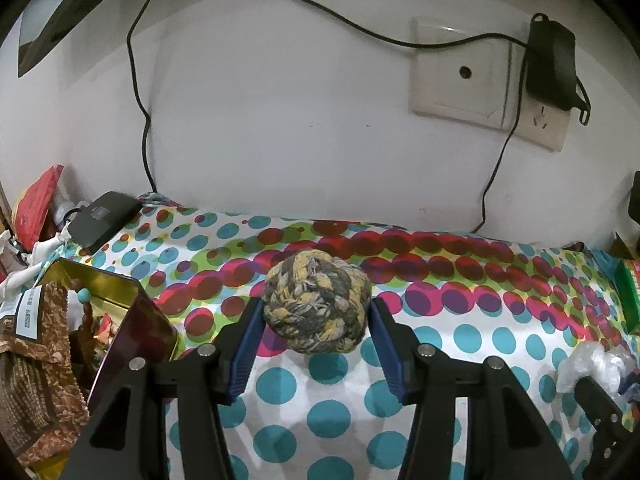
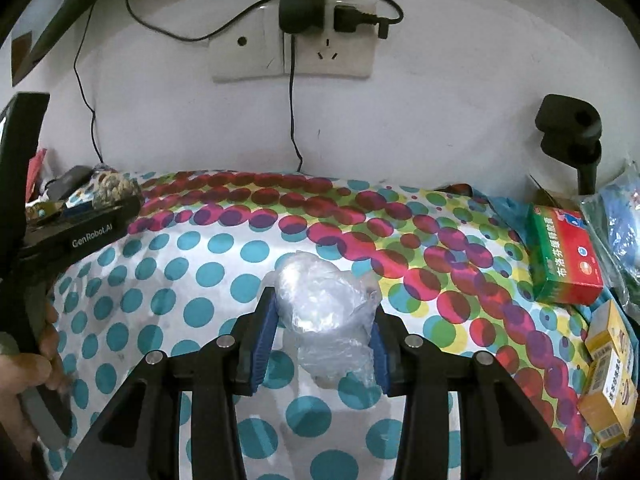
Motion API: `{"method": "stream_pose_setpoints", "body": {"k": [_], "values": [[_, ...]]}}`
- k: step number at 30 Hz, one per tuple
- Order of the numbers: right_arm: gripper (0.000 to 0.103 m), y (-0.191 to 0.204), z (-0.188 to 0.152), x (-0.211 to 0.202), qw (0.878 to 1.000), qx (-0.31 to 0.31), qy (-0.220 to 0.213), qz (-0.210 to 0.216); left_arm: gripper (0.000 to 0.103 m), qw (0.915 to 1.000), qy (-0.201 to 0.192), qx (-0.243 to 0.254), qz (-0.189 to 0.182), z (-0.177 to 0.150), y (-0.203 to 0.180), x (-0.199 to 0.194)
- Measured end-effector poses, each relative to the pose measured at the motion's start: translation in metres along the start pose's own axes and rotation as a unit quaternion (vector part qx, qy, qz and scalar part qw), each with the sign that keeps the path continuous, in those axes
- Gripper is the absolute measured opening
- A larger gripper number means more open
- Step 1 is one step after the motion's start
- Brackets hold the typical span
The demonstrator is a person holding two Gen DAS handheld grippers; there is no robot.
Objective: Organize objects
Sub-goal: 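Carry the rope ball over the gold tray with the left gripper while the right holds the plastic bag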
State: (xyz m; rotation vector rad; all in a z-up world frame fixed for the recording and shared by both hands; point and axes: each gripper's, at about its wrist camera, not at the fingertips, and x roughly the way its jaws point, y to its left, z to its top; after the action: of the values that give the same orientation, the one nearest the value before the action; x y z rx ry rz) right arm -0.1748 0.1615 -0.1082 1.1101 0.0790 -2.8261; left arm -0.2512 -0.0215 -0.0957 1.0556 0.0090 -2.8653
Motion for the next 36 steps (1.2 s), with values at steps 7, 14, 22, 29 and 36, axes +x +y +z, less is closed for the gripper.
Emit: {"method": "stream_pose_setpoints", "body": {"k": [7,14,22,29,36], "values": [[0.039,-0.001,0.004,0.005,1.0,0.009,0.011,-0.001,0.054,0.9998,0.012,0.009,-0.013,-0.002,-0.004,0.003],[0.039,0.004,0.005,0.005,1.0,-0.003,0.011,-0.005,0.054,0.9996,0.004,0.02,-0.02,-0.003,-0.011,0.0],[0.039,0.011,0.004,0.001,1.0,-0.022,0.001,-0.008,0.054,0.9992,0.017,0.011,-0.034,-0.003,-0.017,-0.009],[0.039,0.007,0.004,0.006,1.0,-0.01,0.013,0.0,0.054,0.9988,0.023,0.025,-0.036,-0.006,-0.023,-0.045],[0.039,0.0,0.004,0.014,0.999,0.01,0.032,0.006,0.054,0.9984,0.012,0.041,-0.036,-0.008,-0.008,-0.111]]}}
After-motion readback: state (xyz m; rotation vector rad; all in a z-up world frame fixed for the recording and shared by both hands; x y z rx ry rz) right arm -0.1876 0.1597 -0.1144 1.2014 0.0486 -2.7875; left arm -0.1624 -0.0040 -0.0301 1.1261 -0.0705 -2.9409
